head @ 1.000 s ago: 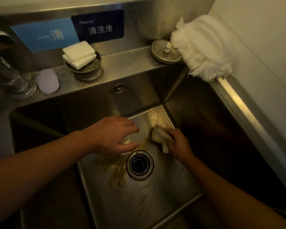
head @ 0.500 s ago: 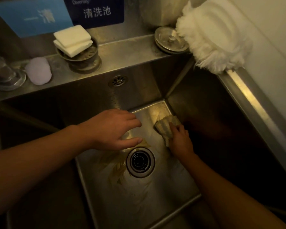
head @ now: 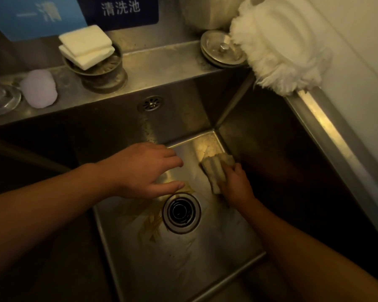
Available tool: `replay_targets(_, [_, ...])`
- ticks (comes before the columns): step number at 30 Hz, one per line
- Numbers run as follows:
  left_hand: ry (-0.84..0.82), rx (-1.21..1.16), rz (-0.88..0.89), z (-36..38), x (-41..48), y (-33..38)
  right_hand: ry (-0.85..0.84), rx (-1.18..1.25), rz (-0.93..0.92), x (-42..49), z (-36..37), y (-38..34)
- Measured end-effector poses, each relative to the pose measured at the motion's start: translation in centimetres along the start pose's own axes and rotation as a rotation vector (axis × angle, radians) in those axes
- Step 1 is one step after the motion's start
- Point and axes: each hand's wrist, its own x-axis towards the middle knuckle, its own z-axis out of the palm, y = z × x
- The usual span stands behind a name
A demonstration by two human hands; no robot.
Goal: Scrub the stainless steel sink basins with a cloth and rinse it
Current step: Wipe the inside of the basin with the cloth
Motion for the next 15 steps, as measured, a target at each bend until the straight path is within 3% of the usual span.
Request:
replay_targets(10, [-0.022,-0.008,-0.031,0.0,-0.1,0.1,0.001,0.042,0.157,-3.2,1.6,-0.5])
replay_targets(15, [-0.027,0.001,-0.040,0.0,0.2,-0.1,0.032,0.054,0.172,0.1,0.8,-1.9])
